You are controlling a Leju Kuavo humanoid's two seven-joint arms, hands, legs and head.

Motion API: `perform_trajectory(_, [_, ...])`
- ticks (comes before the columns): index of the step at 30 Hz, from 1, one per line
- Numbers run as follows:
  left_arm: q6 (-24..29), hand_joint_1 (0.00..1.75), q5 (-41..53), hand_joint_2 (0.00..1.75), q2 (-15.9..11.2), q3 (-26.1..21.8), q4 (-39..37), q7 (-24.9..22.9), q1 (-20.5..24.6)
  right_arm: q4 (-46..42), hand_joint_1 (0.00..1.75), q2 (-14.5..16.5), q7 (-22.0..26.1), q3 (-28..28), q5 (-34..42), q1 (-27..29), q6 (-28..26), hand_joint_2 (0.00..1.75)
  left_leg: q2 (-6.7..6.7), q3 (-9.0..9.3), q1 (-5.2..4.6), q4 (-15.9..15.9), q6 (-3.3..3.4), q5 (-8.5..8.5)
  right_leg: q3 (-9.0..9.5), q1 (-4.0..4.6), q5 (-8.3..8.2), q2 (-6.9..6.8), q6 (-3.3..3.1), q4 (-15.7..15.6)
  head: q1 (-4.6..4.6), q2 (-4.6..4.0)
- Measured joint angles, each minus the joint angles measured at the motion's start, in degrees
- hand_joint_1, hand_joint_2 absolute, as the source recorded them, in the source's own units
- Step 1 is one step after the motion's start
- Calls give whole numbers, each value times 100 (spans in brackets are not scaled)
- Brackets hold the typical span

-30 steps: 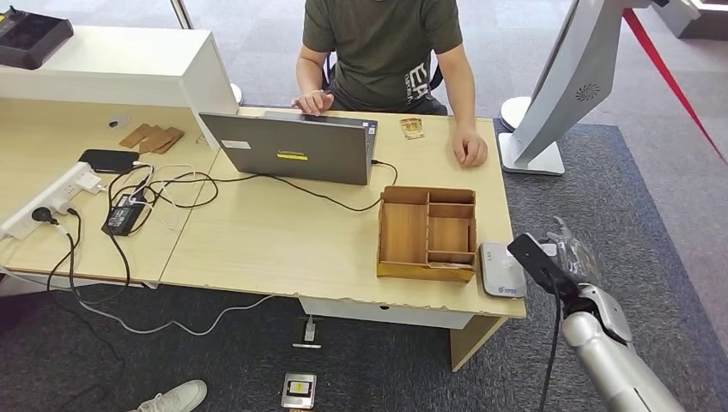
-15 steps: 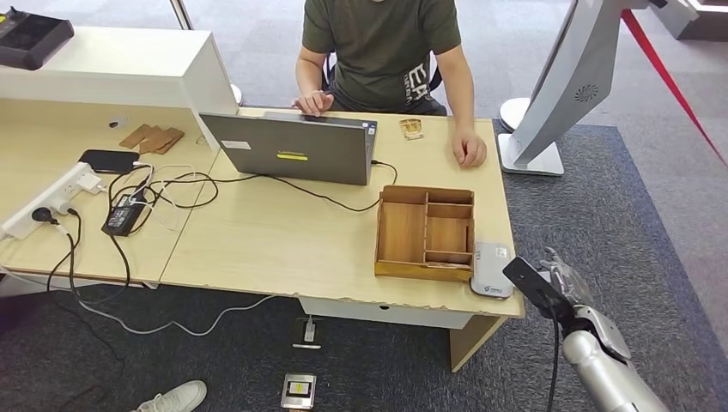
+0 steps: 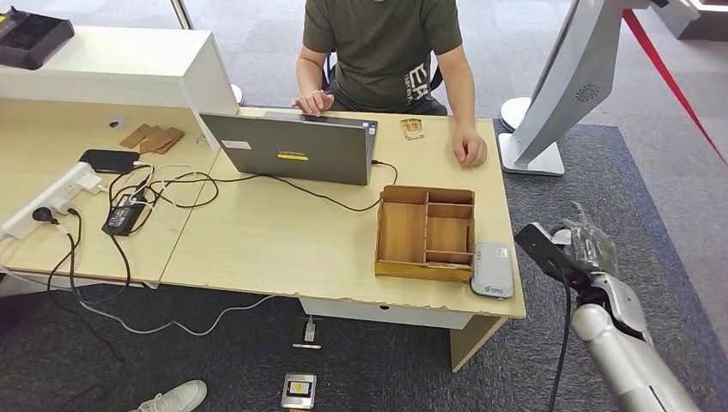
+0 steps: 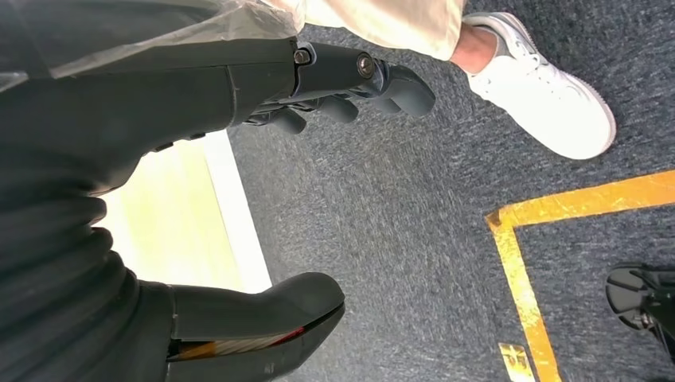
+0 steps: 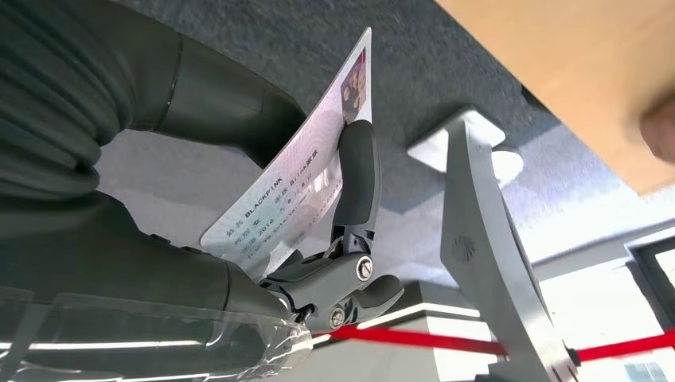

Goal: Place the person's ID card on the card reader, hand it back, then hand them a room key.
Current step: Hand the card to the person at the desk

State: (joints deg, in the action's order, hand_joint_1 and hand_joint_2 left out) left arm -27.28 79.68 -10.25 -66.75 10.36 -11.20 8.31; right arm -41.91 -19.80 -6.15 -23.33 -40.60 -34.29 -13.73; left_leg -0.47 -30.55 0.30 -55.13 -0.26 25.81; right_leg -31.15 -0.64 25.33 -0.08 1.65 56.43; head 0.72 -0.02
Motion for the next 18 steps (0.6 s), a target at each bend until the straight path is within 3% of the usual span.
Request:
perform_trajectory(6, [0,0,46,175,0,-1,0,22,6,-687,175,-86,-271,60,-280,-373,126,175,0,2,1,0,0,0,-1,-5,-1,0,0,0,-1,0])
perform_trajectory(12, [0,0,123,175,0,0,0,62,9,-1153,175,-78,-19,38,128,-679,461,175,1,-1,1,0,0,0,0,-5,-1,0,0,3,-1,0])
perform_trajectory(18, [0,0,235,175,2,0,0,137,35,-1072,175,259,234,-283,217,-1353,933,175,2,-5,2,1,-2,-2,-6,-5,-2,2,-1,8,0,0])
